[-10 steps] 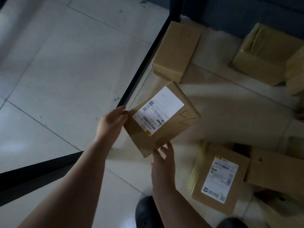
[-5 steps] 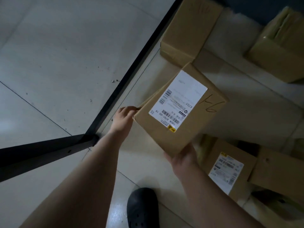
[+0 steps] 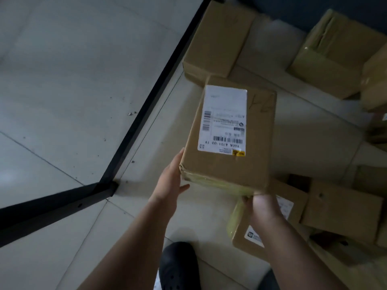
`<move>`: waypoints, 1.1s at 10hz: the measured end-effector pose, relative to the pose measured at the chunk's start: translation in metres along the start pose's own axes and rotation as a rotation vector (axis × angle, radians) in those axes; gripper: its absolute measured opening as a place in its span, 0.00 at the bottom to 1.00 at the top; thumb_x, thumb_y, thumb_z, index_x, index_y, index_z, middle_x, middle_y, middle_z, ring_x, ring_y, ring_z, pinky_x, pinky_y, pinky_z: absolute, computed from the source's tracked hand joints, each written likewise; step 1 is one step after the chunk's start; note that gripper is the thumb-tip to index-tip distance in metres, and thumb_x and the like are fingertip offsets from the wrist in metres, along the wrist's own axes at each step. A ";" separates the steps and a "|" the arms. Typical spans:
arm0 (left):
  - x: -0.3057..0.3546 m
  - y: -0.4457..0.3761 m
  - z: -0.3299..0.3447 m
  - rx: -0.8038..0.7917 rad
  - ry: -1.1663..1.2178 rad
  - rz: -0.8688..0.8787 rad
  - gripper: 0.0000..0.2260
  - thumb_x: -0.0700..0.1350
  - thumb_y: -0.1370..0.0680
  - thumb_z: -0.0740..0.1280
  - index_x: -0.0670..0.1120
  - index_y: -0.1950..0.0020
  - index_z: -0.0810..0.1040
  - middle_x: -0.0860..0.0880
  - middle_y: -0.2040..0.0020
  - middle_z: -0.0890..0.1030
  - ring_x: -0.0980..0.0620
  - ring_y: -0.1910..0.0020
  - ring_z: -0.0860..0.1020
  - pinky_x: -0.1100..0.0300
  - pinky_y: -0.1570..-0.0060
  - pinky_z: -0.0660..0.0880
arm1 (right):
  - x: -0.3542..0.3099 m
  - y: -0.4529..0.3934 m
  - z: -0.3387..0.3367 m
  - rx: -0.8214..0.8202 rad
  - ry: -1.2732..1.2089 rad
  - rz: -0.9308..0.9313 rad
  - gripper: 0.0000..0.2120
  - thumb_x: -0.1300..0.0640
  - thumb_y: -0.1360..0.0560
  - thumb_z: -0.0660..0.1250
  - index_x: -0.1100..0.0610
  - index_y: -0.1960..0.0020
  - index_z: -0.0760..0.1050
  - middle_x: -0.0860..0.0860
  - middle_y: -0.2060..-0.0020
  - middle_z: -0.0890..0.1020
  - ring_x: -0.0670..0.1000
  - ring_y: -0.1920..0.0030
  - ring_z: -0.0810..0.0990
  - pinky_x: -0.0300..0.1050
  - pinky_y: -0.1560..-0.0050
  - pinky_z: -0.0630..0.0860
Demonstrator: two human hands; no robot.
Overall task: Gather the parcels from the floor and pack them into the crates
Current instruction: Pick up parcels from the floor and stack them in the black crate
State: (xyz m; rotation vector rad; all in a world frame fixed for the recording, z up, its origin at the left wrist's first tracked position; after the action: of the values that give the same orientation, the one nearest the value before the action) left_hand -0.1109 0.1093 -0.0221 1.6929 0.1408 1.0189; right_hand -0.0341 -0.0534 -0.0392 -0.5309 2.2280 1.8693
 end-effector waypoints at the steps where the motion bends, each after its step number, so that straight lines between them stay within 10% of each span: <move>1: 0.028 0.041 0.013 0.034 -0.003 0.037 0.15 0.49 0.20 0.54 0.65 0.53 0.78 0.68 0.59 0.82 0.59 0.48 0.76 0.47 0.45 0.73 | -0.038 0.033 -0.019 -0.117 0.022 -0.095 0.16 0.70 0.22 0.54 0.67 0.37 0.70 0.49 0.65 0.72 0.46 0.67 0.75 0.38 0.60 0.74; 3: 0.163 0.167 0.053 0.083 0.074 0.162 0.21 0.55 0.19 0.51 0.70 0.62 0.79 0.68 0.61 0.81 0.68 0.57 0.79 0.54 0.50 0.72 | -0.174 0.177 -0.050 -0.172 -0.082 -0.270 0.26 0.54 0.21 0.57 0.47 0.75 0.81 0.45 0.75 0.81 0.42 0.73 0.80 0.37 0.70 0.77; 5: 0.317 0.338 0.088 -0.001 0.158 0.330 0.14 0.57 0.22 0.57 0.62 0.61 0.80 0.60 0.60 0.81 0.62 0.56 0.76 0.55 0.53 0.75 | -0.325 0.379 -0.110 -0.298 -0.142 -0.545 0.14 0.53 0.20 0.55 0.45 0.57 0.77 0.44 0.56 0.81 0.46 0.52 0.78 0.48 0.46 0.72; 10: 0.526 0.763 0.039 -0.059 0.224 0.842 0.15 0.62 0.29 0.64 0.53 0.55 0.81 0.55 0.60 0.84 0.55 0.61 0.82 0.55 0.63 0.77 | -0.444 0.812 -0.209 -0.638 0.016 -1.081 0.15 0.38 0.29 0.59 0.41 0.63 0.82 0.45 0.58 0.85 0.51 0.53 0.82 0.53 0.54 0.78; 11: 0.543 0.820 0.000 -0.015 0.268 0.870 0.21 0.64 0.35 0.68 0.50 0.50 0.80 0.50 0.53 0.81 0.50 0.50 0.78 0.46 0.51 0.77 | -0.446 0.874 -0.192 -0.726 0.037 -1.113 0.15 0.40 0.27 0.59 0.45 0.60 0.81 0.48 0.54 0.84 0.53 0.52 0.81 0.54 0.55 0.78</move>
State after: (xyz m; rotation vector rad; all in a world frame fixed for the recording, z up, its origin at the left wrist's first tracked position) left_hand -0.0894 0.0904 0.9613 1.6042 -0.4736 1.8750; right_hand 0.0561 -0.0485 0.9566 -1.4952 0.7544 1.8294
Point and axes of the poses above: each hand's wrist, its own y-axis away from the middle knuckle, its own z-axis out of the palm, x = y × z, the point moved 2 cm from there along -y, towards the middle knuckle
